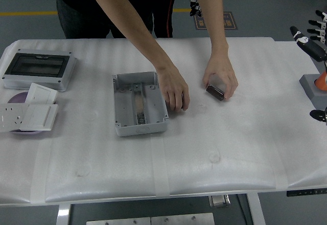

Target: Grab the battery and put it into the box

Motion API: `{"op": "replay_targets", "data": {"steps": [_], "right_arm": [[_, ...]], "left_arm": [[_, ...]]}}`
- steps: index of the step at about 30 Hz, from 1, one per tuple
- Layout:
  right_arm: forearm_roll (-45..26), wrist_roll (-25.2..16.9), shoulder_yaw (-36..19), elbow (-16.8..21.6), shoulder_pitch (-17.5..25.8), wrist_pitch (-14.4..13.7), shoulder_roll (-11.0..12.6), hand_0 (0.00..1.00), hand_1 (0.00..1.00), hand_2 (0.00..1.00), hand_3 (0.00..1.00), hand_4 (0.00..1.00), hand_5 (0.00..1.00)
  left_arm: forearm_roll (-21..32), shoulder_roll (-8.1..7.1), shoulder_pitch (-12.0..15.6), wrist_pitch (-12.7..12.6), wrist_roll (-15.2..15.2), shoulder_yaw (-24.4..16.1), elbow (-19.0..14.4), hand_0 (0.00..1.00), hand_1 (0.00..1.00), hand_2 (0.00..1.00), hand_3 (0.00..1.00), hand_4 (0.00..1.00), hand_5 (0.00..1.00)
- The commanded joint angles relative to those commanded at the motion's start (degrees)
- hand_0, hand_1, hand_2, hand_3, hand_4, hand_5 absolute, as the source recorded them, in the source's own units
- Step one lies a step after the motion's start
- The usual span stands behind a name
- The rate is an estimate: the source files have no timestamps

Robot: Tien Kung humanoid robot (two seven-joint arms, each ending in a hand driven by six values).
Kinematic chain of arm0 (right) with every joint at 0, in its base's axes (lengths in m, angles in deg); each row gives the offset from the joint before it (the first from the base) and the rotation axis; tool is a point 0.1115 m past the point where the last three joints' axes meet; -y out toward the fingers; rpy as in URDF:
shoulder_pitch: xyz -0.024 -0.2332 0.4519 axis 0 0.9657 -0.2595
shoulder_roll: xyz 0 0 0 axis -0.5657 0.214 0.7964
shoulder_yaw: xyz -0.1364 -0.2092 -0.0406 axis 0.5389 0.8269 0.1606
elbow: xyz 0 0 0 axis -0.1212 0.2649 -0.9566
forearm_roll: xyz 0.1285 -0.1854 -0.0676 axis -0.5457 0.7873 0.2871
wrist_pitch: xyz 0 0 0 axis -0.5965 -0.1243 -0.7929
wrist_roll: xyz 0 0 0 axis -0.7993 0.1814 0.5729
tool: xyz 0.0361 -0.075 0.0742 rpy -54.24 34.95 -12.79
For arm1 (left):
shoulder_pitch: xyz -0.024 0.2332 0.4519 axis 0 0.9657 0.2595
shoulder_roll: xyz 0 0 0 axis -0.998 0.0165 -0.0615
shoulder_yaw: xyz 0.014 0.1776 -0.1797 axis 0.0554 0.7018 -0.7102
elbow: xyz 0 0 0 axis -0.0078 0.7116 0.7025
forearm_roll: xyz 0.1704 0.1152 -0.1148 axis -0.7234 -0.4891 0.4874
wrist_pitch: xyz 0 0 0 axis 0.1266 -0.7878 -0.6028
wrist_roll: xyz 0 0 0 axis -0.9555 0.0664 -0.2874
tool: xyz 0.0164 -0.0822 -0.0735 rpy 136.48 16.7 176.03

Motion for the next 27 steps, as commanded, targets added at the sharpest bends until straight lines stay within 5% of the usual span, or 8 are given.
{"op": "replay_targets", "data": {"steps": [15, 27], "right_arm": [[3.50, 1.88, 7.95, 0.28, -1.30, -1.39, -2.60, 0.747, 0.762, 0.839, 0.951, 0.843, 0.510], [17.13, 9.40, 20.61, 0.06, -3.22, 1.07, -4.76, 0.747, 0.764, 0.843, 0.993, 0.848, 0.515]], "left_arm": [[0.05, 0.16, 0.04, 0.09, 0.06, 0.02, 0.03, 0.604, 0.657, 0.575, 0.557, 0.577, 0.393], [-0.03, 0.09, 0.10, 0.17, 0.20, -0.03, 0.01, 0.603, 0.657, 0.572, 0.553, 0.577, 0.393]]}}
